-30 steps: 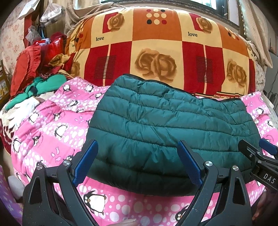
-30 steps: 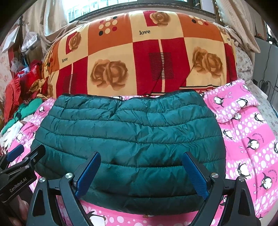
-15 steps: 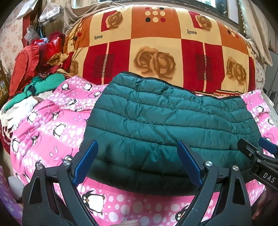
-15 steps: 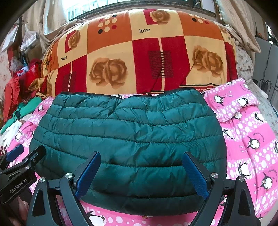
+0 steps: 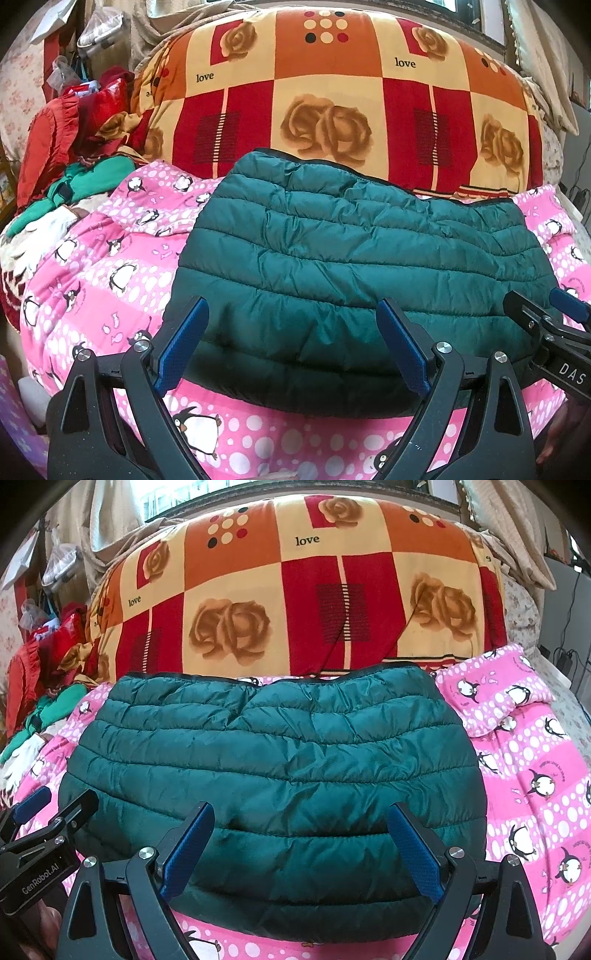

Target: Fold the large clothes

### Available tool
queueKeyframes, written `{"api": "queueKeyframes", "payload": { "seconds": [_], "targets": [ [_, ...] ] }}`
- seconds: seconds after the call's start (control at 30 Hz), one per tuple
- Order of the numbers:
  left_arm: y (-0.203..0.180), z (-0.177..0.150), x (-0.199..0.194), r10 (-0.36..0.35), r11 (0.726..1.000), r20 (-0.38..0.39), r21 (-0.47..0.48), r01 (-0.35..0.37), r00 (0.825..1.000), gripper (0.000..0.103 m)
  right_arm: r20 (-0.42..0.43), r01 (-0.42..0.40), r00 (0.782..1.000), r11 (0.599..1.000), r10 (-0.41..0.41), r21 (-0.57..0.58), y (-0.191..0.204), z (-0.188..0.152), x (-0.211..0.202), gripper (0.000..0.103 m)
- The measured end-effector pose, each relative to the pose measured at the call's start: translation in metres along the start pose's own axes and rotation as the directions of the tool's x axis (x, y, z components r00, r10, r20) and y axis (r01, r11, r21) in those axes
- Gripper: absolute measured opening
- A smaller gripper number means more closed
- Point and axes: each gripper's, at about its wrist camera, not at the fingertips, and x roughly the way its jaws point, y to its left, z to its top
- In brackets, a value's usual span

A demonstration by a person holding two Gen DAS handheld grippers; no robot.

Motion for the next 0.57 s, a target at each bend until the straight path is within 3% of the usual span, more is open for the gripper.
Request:
{"api": "queueKeyframes", "payload": {
  "seconds": [0.57],
  "targets": [
    [0.0011, 0.0000, -0.0013, -0.013, 1.000, 0.036, 0.024, 0.012, 0.999, 0.092, -0.011, -0.004, 1.000, 1.000, 0.004, -0.001, -0.0059, -0.0001, 0.0044, 0.093]
  ]
}}
